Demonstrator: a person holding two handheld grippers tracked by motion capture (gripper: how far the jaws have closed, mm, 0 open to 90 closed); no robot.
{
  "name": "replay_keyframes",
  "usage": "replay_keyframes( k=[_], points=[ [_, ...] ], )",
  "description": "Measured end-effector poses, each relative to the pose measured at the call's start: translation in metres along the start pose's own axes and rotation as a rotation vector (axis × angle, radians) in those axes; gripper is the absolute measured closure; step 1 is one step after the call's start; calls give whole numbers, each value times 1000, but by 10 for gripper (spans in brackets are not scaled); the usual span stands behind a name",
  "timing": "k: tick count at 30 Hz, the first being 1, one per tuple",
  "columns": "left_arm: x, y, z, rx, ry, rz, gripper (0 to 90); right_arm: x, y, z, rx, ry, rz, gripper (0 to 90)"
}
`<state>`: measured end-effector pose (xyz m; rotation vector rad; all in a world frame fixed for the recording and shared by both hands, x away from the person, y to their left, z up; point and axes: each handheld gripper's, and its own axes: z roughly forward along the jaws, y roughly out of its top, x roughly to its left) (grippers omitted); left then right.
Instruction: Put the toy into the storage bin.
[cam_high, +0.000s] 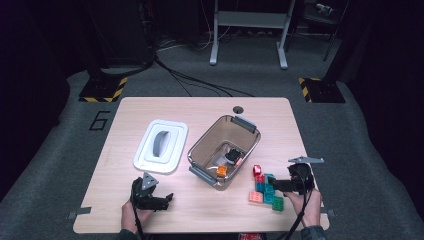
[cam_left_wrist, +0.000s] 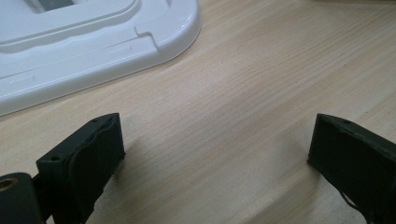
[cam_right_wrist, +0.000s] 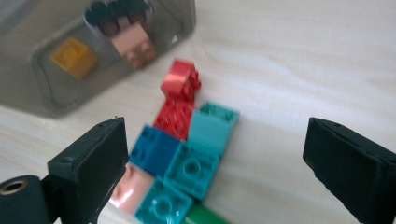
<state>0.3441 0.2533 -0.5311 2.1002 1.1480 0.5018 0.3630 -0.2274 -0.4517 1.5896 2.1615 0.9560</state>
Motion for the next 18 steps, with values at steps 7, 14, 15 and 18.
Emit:
replay_keyframes(
  k=[7, 14, 15, 18],
  points=[
    [0, 0, 0, 0, 0, 0, 33, 2, -33, 2, 35, -6, 26, 54],
    [0, 0, 0, 0, 0, 0, 33, 10, -59, 3, 64, -24, -5, 83],
    [0, 0, 0, 0, 0, 0, 33, 10, -62, 3, 69, -31, -7, 90],
    [0, 0, 0, 0, 0, 0, 33, 9, -67, 3, 82, -51, -3, 126]
  ],
)
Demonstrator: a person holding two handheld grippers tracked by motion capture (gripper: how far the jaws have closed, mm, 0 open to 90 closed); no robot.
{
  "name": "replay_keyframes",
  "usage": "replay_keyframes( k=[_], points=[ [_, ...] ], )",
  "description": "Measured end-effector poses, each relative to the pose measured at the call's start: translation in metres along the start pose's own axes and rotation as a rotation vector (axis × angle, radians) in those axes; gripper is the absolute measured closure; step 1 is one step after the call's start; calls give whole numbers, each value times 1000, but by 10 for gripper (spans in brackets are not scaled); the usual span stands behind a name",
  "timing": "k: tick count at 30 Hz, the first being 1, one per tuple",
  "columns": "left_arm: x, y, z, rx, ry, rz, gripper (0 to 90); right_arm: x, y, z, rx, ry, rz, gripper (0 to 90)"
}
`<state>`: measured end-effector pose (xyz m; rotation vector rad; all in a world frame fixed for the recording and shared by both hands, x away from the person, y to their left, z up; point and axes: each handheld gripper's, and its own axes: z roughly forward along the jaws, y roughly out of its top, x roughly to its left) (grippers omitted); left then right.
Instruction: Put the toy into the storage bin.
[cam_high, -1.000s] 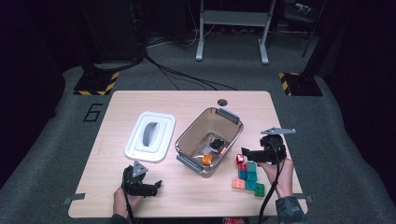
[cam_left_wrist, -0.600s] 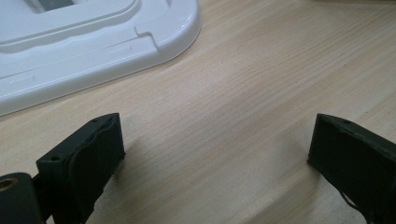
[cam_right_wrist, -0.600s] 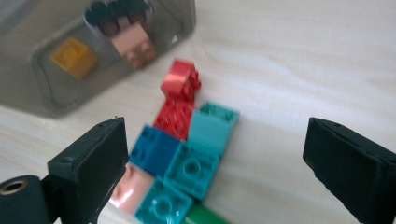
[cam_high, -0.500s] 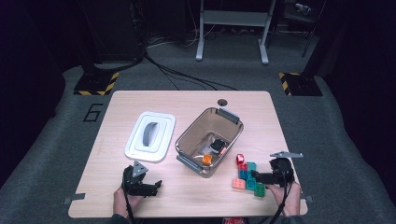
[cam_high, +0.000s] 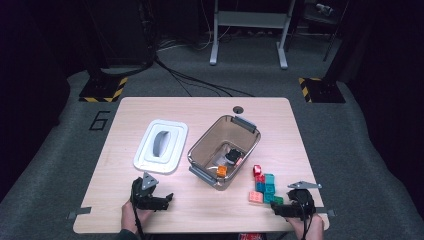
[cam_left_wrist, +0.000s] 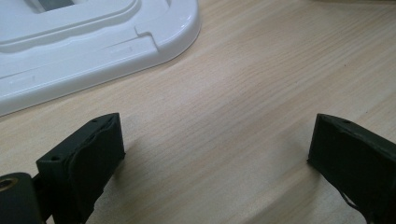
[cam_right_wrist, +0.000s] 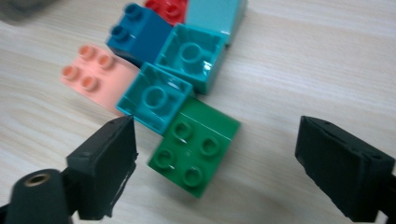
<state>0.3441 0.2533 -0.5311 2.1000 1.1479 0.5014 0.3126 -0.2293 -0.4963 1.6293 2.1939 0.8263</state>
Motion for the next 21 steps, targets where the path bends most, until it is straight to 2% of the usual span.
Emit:
replay_keyframes(
  k=[5, 10, 12, 13, 14, 15, 17, 18, 20, 21],
  points=[
    [0, 0, 0, 0, 0, 0, 33, -9, -5, -1, 20, -44, 40, 157],
    [0, 0, 0, 0, 0, 0, 33, -21, -7, -4, 5, -69, 53, 187],
    [0, 0, 0, 1, -1, 1, 33, -22, -6, -6, 3, -70, 74, 204],
    [0, 0, 0, 0, 0, -1, 33, -23, -5, -6, -1, -66, 74, 211],
    [0, 0, 0, 0, 0, 0, 33, -24, -4, -5, -13, -60, 53, 228],
    [0, 0, 0, 0, 0, -1, 33, -23, -4, -6, -12, -53, 64, 258],
    [0, 0, 0, 1, 0, 0, 33, -21, -2, -4, -16, -50, 44, 300],
    [0, 0, 0, 1, -1, 2, 33, -20, -1, -3, -14, -38, 27, 320],
    [0, 0, 0, 1, -2, 1, 33, -15, 2, 0, 5, -34, 26, 373],
    [0, 0, 0, 1, 0, -1, 33, -15, 2, 3, 4, -34, 5, 387]
  ],
)
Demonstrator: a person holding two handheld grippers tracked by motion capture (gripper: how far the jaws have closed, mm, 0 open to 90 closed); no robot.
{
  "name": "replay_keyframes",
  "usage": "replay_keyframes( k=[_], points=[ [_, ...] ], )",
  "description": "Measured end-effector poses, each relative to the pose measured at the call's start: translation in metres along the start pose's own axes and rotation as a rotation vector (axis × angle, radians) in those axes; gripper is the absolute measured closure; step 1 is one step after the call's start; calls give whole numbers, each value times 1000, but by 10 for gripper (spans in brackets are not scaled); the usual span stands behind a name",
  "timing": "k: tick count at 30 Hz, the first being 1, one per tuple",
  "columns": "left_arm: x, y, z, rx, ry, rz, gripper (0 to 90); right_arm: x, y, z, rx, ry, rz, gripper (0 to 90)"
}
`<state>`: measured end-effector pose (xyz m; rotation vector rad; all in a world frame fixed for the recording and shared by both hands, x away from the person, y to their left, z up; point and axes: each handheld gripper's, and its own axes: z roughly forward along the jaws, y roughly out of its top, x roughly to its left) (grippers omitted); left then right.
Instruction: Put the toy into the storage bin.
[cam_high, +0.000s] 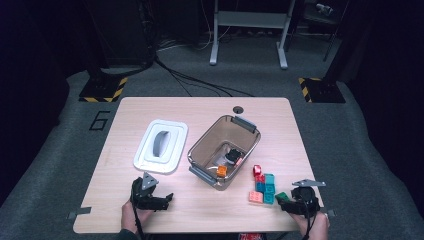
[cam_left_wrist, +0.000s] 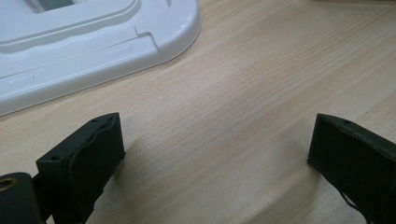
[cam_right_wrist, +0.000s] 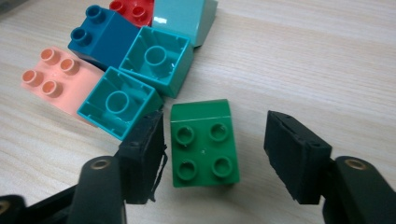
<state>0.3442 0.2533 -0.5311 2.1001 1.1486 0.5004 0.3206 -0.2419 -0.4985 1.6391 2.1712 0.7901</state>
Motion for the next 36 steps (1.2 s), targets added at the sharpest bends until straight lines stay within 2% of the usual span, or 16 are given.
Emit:
replay_keyframes(
  k=[1, 2, 6, 8, 11, 16, 21, 22, 23, 29, 30, 33, 36],
  points=[
    [0, 0, 0, 0, 0, 0, 33, 2, 1, 1, 13, 3, 10, 405],
    [0, 0, 0, 0, 0, 1, 33, 2, 1, 3, 13, 3, -5, 438],
    [0, 0, 0, 1, 0, 1, 33, 4, 4, 7, 44, 4, -2, 553],
    [0, 0, 0, 1, 0, 0, 33, 4, 5, 8, 41, -4, -10, 576],
    [0, 0, 0, 0, 0, 0, 33, 4, 6, 7, 45, 3, -4, 586],
    [0, 0, 0, 0, 0, 0, 33, 1, 8, 3, 14, 7, 20, 588],
    [0, 0, 0, 1, -1, 2, 33, -4, 15, -2, -21, 17, 15, 588],
    [0, 0, 0, 1, 0, 0, 33, -3, 17, -4, -19, 16, 28, 588],
    [0, 0, 0, 0, 0, 1, 33, -4, 18, -5, -29, 20, 13, 588],
    [0, 0, 0, -1, 0, 1, 34, -2, 29, -10, -53, 30, 16, 588],
    [0, 0, 0, -1, 1, 1, 34, -2, 32, -11, -62, 32, -2, 588],
    [0, 0, 0, -1, 1, 1, 34, 2, 38, -13, -70, 41, 7, 588],
    [0, 0, 0, -1, 1, 2, 34, 2, 46, -14, -87, 48, -14, 588]
  ],
)
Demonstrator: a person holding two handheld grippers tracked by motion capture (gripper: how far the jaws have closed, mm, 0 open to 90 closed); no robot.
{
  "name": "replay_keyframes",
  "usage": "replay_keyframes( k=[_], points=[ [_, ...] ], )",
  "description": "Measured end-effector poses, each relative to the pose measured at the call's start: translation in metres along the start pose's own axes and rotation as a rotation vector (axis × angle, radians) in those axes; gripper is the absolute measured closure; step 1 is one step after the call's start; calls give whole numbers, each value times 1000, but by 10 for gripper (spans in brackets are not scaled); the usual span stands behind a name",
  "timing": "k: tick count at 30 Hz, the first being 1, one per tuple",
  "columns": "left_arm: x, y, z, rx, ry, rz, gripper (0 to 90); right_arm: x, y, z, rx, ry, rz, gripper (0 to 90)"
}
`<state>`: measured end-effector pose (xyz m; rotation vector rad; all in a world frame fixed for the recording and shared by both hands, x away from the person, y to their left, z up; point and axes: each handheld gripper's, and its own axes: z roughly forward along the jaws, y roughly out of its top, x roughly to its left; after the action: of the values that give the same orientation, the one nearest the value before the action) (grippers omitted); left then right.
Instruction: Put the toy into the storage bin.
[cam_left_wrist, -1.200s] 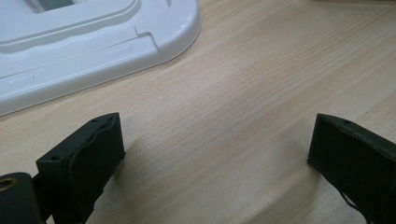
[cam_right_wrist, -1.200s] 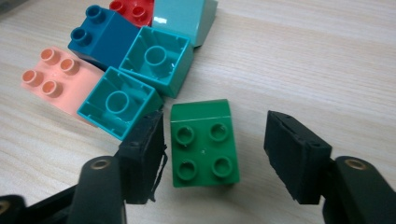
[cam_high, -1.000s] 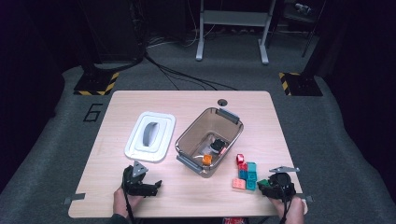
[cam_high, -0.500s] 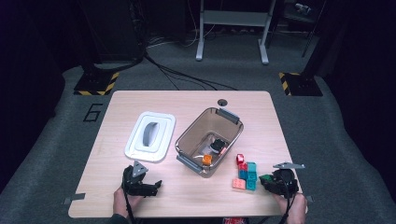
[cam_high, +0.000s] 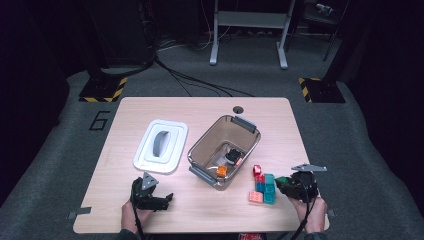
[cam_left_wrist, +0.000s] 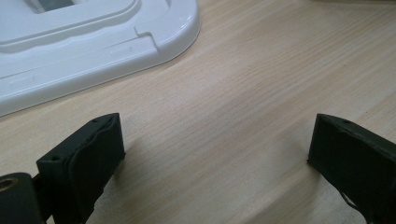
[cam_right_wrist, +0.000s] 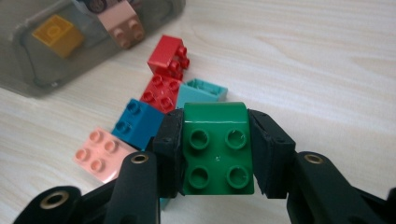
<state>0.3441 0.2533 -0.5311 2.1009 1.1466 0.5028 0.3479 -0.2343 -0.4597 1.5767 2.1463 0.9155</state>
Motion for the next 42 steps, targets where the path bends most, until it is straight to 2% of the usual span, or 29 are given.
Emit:
replay_keyframes(
  k=[19, 22, 26, 32, 35, 42],
  points=[
    [0, 0, 0, -1, -1, 1, 36, 15, 45, -2, -53, 4, -58, 588],
    [0, 0, 0, -1, -2, -3, 36, 16, 53, -4, -59, 2, -81, 588],
    [0, 0, 0, -1, -2, -1, 36, 20, 63, -5, -72, 3, -79, 588],
    [0, 0, 0, -2, -2, -2, 37, 24, 78, -8, -90, -1, -112, 588],
    [-1, 0, 0, -4, -3, -6, 37, 27, 85, -9, -101, 3, -107, 588],
    [0, 0, 0, -5, -4, -6, 38, 32, 101, -11, -111, 6, -136, 588]
  ],
)
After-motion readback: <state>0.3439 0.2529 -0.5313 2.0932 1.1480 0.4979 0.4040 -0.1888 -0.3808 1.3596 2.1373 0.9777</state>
